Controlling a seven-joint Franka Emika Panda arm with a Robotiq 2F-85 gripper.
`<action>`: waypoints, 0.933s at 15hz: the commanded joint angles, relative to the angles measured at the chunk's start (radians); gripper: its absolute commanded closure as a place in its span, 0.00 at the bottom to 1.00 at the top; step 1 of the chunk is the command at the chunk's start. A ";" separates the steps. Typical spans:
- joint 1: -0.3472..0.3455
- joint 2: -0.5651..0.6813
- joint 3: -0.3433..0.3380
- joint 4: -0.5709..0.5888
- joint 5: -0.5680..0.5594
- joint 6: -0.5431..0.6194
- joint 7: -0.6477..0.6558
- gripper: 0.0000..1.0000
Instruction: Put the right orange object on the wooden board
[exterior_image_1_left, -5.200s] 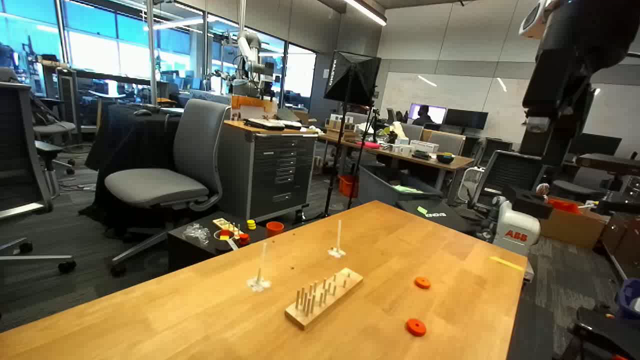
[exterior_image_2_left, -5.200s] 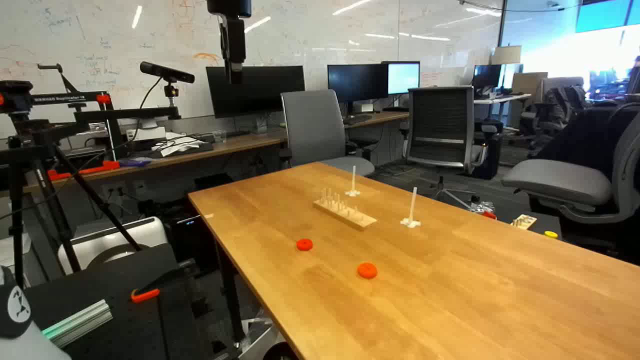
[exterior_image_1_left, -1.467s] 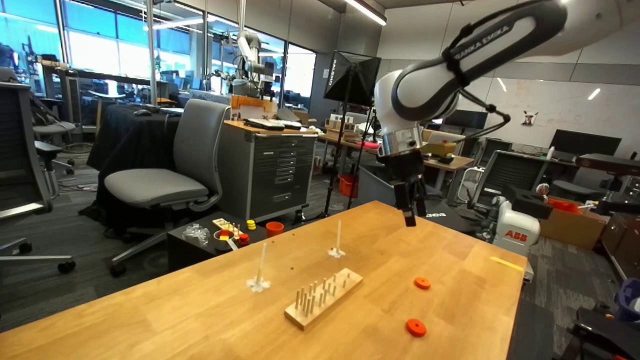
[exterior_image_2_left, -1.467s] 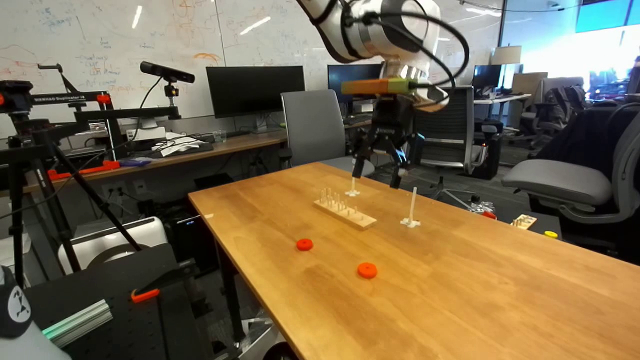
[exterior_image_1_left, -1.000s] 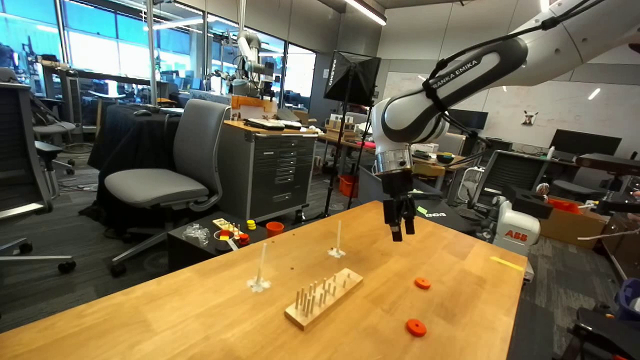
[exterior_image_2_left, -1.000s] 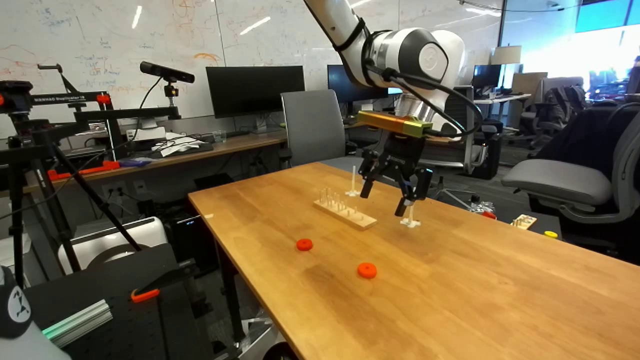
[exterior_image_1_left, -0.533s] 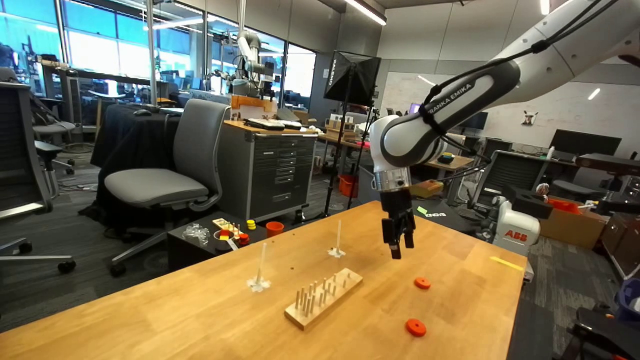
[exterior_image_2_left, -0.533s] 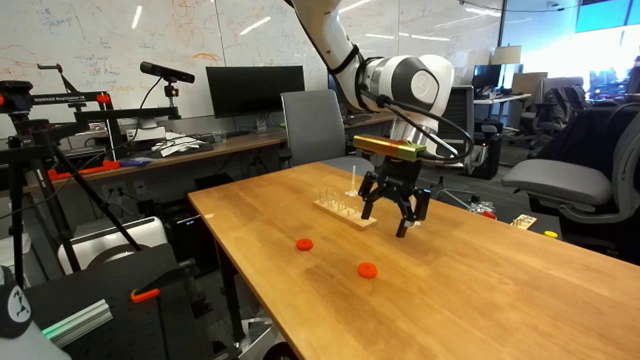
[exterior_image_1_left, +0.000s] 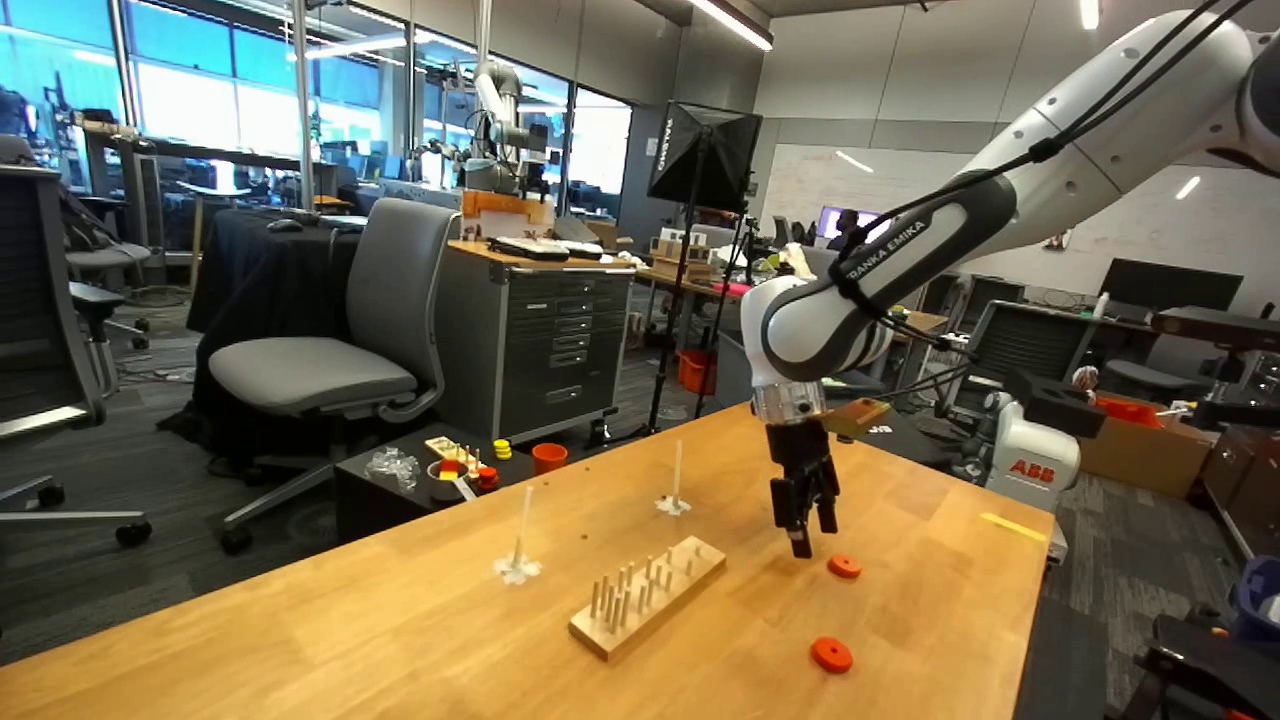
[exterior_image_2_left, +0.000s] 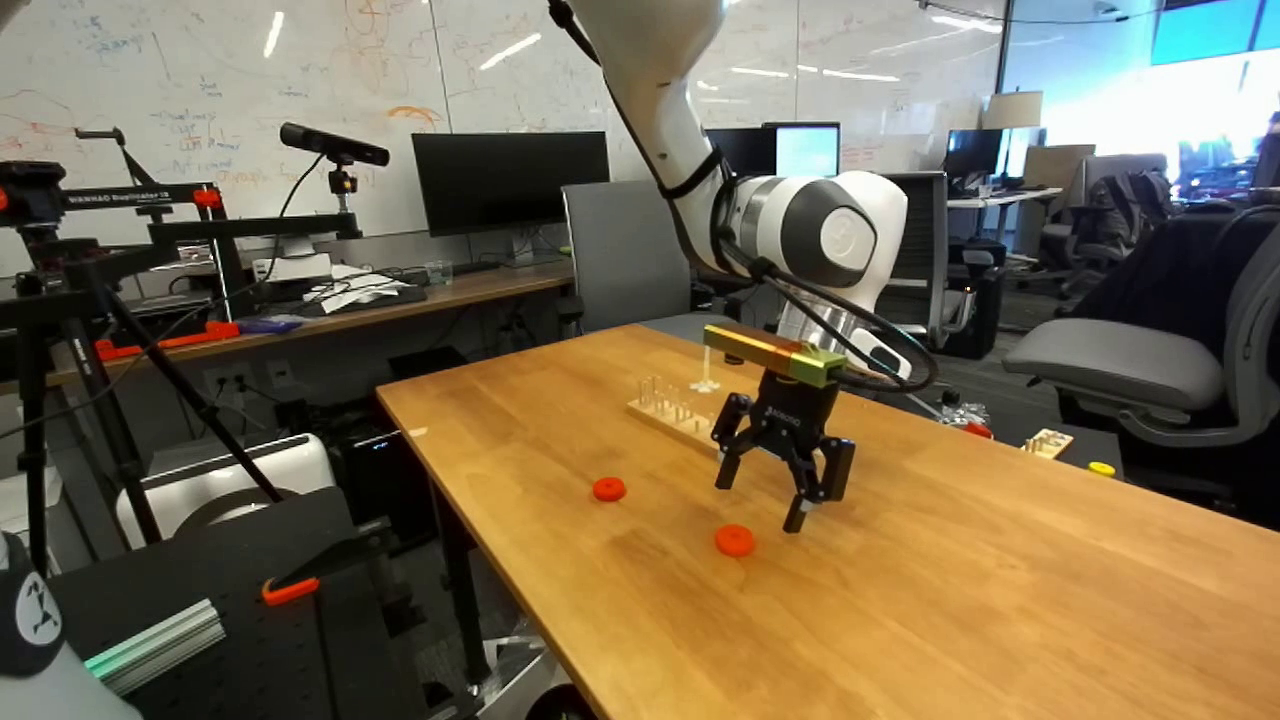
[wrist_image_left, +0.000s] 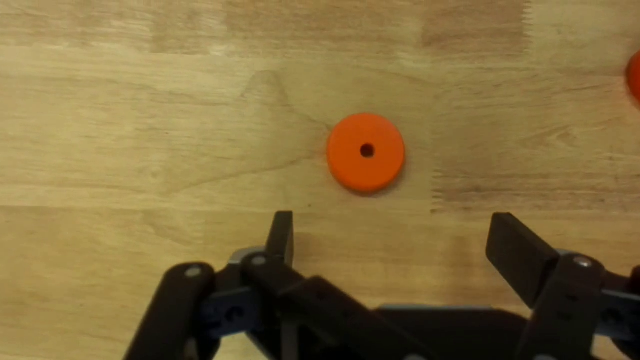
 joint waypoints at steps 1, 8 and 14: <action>0.002 -0.013 -0.003 -0.032 0.008 -0.002 -0.003 0.00; -0.011 -0.005 -0.010 -0.061 0.013 -0.004 -0.003 0.00; -0.026 -0.007 -0.012 -0.048 0.031 -0.039 -0.005 0.57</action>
